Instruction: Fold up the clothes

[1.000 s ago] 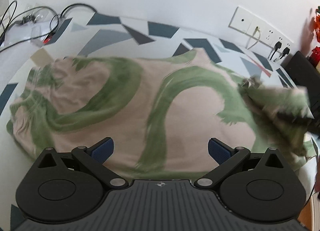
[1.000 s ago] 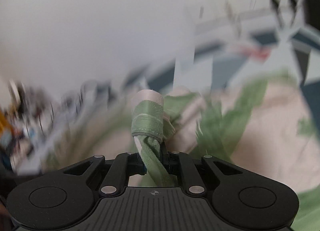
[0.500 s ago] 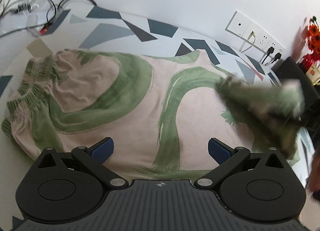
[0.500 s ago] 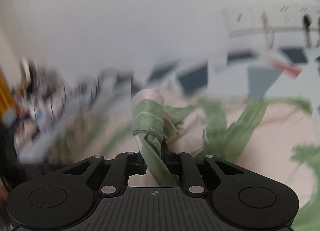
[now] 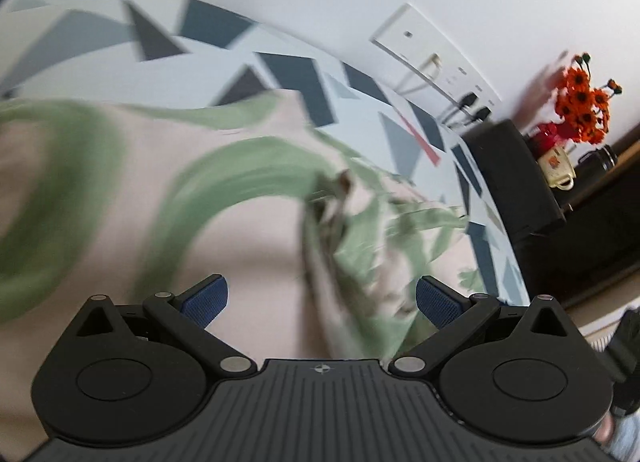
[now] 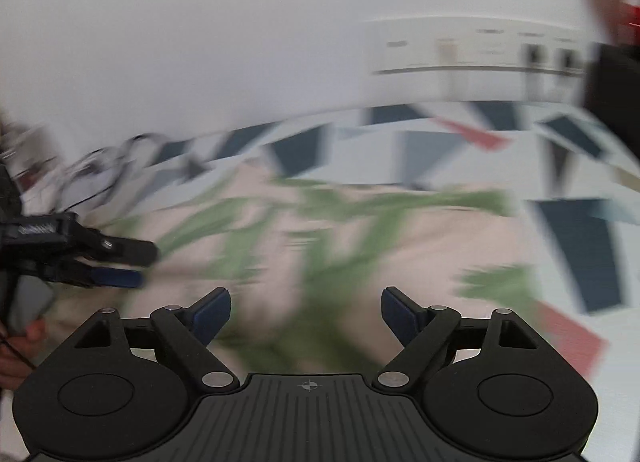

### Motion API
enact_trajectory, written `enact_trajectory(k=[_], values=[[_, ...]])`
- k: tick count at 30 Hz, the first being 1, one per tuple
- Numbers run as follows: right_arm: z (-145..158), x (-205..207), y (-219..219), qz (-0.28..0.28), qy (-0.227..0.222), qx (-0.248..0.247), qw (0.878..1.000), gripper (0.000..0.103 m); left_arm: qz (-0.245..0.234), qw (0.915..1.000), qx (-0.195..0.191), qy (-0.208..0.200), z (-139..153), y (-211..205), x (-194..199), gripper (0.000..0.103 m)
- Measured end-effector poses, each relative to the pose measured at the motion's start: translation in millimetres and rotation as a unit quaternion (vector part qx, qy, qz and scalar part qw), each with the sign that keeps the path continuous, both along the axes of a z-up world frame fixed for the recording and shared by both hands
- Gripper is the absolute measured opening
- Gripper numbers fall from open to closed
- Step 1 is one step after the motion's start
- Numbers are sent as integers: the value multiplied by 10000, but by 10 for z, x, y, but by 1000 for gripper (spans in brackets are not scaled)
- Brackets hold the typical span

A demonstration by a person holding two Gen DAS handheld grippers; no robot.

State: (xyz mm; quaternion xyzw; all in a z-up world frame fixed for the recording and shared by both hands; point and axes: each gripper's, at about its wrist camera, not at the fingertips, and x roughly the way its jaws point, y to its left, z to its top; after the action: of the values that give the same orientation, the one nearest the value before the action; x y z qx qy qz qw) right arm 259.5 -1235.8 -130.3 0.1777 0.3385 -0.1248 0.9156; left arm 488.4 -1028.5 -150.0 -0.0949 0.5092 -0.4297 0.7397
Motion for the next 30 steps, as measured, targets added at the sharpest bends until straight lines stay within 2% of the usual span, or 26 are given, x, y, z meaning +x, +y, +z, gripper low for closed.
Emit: enact_trajectory(k=[2, 4, 5, 6, 8, 11, 13, 14, 16, 17, 18, 19, 20, 25, 28, 29, 30], values=[[-56, -118, -102, -358, 125, -95, 9992, 79, -57, 10000, 65, -49, -3, -228, 69, 102], [-83, -197, -121, -396, -11, 50, 9992, 74, -69, 9999, 152, -35, -28, -435, 161, 102], [-94, -228, -118, -377, -81, 116, 9992, 68, -59, 9998, 202, 44, -55, -513, 211, 102], [-98, -222, -63, -217, -149, 144, 9996, 63, -45, 9996, 253, 141, -87, -584, 263, 102], [-109, -141, 106, 172, -187, 94, 9996, 61, -57, 9989, 315, 346, -151, -714, 356, 102], [-170, 31, 356, 763, -241, 47, 9968, 60, -201, 9987, 332, 324, -166, -824, 423, 102], [-237, 170, 501, 1056, -193, -29, 9942, 59, -292, 9987, 350, 211, -167, -866, 439, 94], [-284, 234, 539, 1120, -108, -65, 9936, 58, -324, 9988, 342, 125, -171, -875, 439, 81], [-393, 342, 558, 1176, 83, 0, 9930, 49, -337, 9986, 411, -48, -175, -869, 416, 68], [-434, 369, 552, 1182, 122, 79, 9929, 39, -346, 9983, 459, -111, -170, -864, 408, 46], [-449, 376, 544, 1194, 104, 138, 9927, 25, -361, 9976, 555, -184, -168, -855, 393, 31], [-457, 378, 536, 1208, 85, 203, 9924, 17, -368, 9972, 589, -266, -163, -828, 372, 29], [-437, 357, 527, 1220, 55, 268, 9922, 5, -351, 9972, 571, -343, -138, -789, 352, 24], [-202, 150, 468, 1170, -261, 322, 9923, 3, -211, 9960, 380, -775, 124, -529, 248, 21], [-71, -1, 488, 1344, -361, 396, 9895, 2, -336, 9940, 378, -973, 194, -436, 198, 21], [-86, 3, 521, 1470, -266, 410, 9879, 3, -387, 9926, 536, -1021, 159, -440, 201, 23], [-110, 11, 557, 1590, -162, 419, 9863, 3, -392, 9908, 789, -1028, 96, -465, 222, 31]])
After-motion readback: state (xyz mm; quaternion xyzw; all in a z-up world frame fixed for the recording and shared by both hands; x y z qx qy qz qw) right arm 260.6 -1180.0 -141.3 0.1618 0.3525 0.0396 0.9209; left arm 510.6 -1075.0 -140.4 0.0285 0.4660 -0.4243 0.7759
